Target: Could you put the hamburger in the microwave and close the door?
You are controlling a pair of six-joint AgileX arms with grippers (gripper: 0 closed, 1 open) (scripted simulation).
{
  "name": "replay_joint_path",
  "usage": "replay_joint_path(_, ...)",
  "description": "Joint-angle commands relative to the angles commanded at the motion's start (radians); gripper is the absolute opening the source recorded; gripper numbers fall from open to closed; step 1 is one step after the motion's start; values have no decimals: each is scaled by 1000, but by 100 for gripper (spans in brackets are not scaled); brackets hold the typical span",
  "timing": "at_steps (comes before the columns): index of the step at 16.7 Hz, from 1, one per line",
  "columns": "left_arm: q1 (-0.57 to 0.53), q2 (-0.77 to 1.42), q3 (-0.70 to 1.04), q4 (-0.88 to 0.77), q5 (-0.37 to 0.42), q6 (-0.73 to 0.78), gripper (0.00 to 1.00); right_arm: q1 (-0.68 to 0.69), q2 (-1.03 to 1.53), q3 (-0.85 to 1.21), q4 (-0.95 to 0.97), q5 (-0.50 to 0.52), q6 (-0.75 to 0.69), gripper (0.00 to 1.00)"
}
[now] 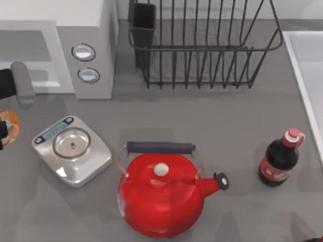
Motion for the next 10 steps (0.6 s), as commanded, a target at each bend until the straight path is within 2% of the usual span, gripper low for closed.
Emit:
replay_joint_path(5, 33, 37, -63, 210, 10, -169, 0, 0, 0, 0, 0, 0, 0, 100)
replay_joint_path(10, 67, 72, -155, 661, 24, -450, 0, 0, 0, 0, 0, 0, 0, 100)
